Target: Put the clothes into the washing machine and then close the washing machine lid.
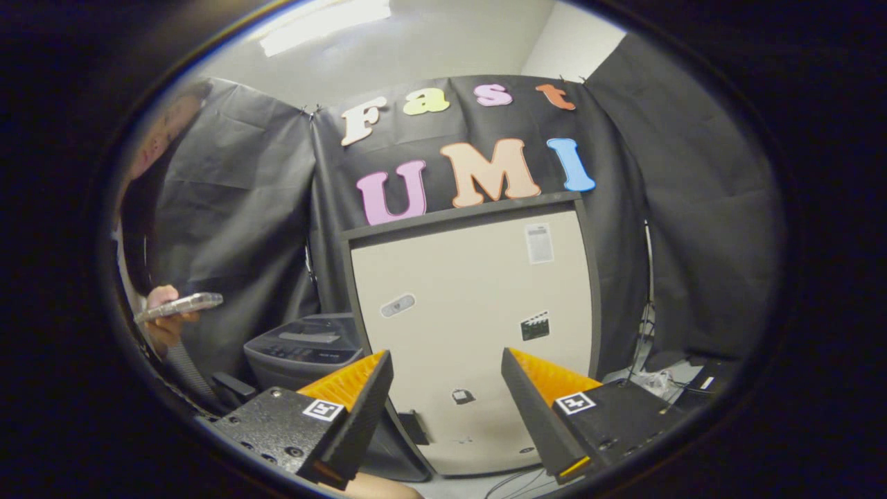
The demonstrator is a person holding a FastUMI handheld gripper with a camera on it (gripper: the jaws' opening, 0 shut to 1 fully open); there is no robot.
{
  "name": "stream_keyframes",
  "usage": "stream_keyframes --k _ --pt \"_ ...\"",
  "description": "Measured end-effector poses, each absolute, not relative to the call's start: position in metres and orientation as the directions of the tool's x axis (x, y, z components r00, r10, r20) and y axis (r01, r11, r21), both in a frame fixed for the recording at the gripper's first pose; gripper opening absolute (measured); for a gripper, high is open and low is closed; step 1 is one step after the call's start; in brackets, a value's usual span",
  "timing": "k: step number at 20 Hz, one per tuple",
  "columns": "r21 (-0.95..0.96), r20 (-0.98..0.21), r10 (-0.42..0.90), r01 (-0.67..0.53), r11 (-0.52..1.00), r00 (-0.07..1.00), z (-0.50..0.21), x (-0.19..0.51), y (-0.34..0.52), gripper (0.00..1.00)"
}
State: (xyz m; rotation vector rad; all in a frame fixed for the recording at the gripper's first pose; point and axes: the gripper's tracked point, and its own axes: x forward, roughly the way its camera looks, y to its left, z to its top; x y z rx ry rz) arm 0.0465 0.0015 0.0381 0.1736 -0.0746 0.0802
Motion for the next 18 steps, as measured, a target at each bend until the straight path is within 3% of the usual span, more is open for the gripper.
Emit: stream_keyframes --k 6,18 --pt "0.12 0.038 0.1 -0.104 0.987 0.994 0.031 0.07 -0.005 0.97" --pt "0.15 0.058 0.059 -0.067 0.986 0.997 0.016 0.053 -0.008 0.97"
